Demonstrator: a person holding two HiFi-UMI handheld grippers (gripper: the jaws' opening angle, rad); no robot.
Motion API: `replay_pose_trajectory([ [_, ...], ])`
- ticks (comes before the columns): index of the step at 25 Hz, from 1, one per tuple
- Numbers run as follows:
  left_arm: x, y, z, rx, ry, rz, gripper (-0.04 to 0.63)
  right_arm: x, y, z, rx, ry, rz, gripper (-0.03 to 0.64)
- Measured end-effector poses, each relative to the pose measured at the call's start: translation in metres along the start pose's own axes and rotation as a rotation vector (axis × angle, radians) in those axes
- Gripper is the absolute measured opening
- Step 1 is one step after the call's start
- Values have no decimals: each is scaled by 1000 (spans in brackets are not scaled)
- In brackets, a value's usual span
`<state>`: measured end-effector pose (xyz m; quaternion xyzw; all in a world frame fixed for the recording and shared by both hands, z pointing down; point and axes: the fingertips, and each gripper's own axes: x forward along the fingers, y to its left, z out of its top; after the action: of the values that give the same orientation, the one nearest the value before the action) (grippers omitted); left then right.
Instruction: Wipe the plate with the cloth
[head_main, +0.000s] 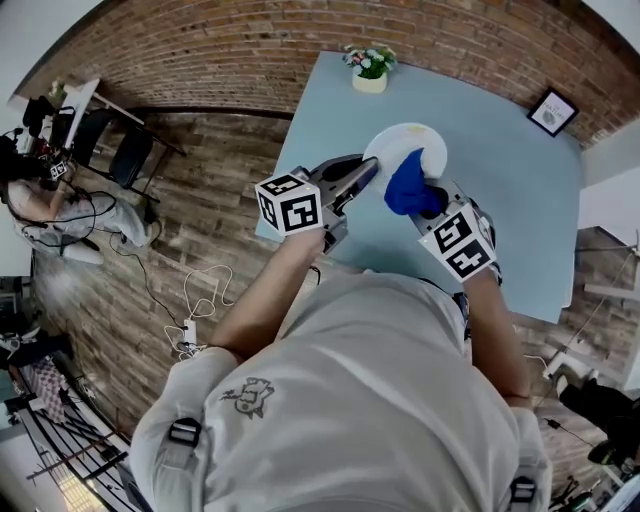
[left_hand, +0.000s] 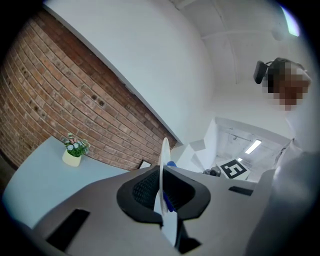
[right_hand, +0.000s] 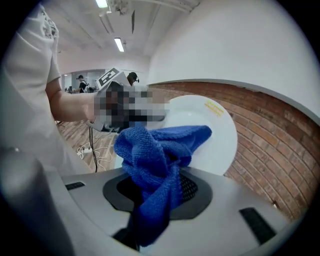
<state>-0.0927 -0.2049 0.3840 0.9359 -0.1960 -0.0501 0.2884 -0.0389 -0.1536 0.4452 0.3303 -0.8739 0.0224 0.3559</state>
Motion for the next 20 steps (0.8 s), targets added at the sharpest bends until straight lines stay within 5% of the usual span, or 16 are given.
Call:
replay_pose_trajectory([
  [7,3,-2,-13,46,50,16,17,-19,-44,-12,63,25,-104,129],
  [12,16,-11,-30,5,89,-31,17,-36,-70,14,27,-33,-186,129],
  [20,24,-25,-18,-11,49,-69,17,-26,-26,53,-33,-135,-78,129],
])
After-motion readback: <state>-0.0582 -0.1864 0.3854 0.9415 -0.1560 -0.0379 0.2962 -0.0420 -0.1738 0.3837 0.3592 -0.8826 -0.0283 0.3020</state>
